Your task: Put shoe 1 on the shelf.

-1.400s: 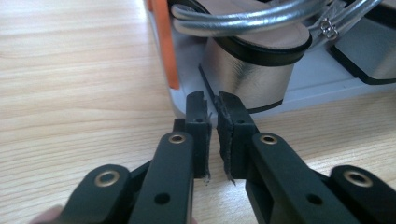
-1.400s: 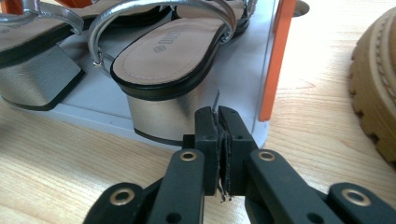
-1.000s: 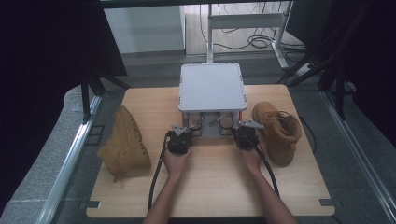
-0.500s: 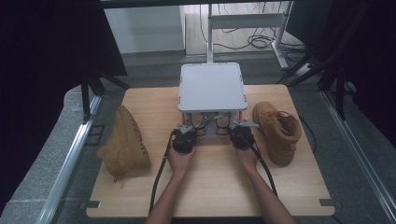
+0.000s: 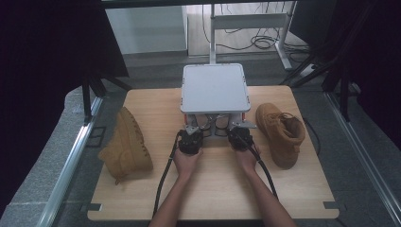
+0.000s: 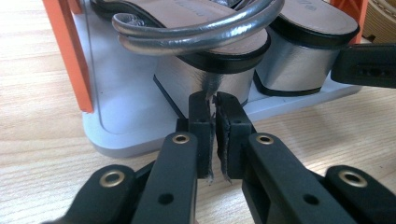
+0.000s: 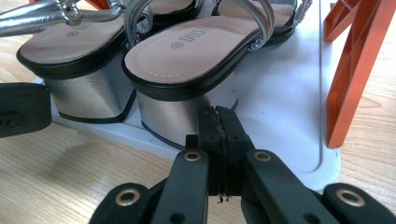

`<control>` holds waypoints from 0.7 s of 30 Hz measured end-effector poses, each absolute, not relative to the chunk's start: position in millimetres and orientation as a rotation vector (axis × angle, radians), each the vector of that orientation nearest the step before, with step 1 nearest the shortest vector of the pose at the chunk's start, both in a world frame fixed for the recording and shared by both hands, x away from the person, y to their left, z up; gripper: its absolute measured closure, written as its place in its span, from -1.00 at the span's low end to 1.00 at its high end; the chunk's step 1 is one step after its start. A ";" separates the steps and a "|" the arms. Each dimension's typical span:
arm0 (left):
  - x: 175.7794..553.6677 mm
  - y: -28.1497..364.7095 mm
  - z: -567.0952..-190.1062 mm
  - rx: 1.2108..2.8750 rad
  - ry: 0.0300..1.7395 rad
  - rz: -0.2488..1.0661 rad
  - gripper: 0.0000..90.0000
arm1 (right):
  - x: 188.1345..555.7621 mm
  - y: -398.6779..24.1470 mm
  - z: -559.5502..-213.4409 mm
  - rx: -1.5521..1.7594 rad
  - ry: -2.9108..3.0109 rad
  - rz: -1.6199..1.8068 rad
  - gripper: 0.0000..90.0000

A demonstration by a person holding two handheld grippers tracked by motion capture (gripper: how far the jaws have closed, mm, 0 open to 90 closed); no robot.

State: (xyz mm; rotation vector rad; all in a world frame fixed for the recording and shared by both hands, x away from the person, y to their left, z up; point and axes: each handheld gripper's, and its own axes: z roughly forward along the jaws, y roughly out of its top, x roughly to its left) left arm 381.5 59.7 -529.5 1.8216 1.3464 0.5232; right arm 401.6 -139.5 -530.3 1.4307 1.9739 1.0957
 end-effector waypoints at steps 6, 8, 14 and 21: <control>376.3 65.6 -524.8 1.825 1.326 0.536 0.88 | 399.4 -142.0 -528.4 1.423 1.990 1.107 0.99; 371.5 70.7 -521.6 1.818 1.315 0.543 0.88 | 393.5 -145.7 -522.4 1.423 1.976 1.141 0.99; 351.4 91.4 -514.0 1.775 1.293 0.516 0.83 | 377.2 -155.6 -512.6 1.392 1.981 1.178 0.98; 314.3 113.6 -507.6 1.818 1.223 0.512 0.73 | 333.9 -175.0 -503.0 1.303 2.029 1.244 0.93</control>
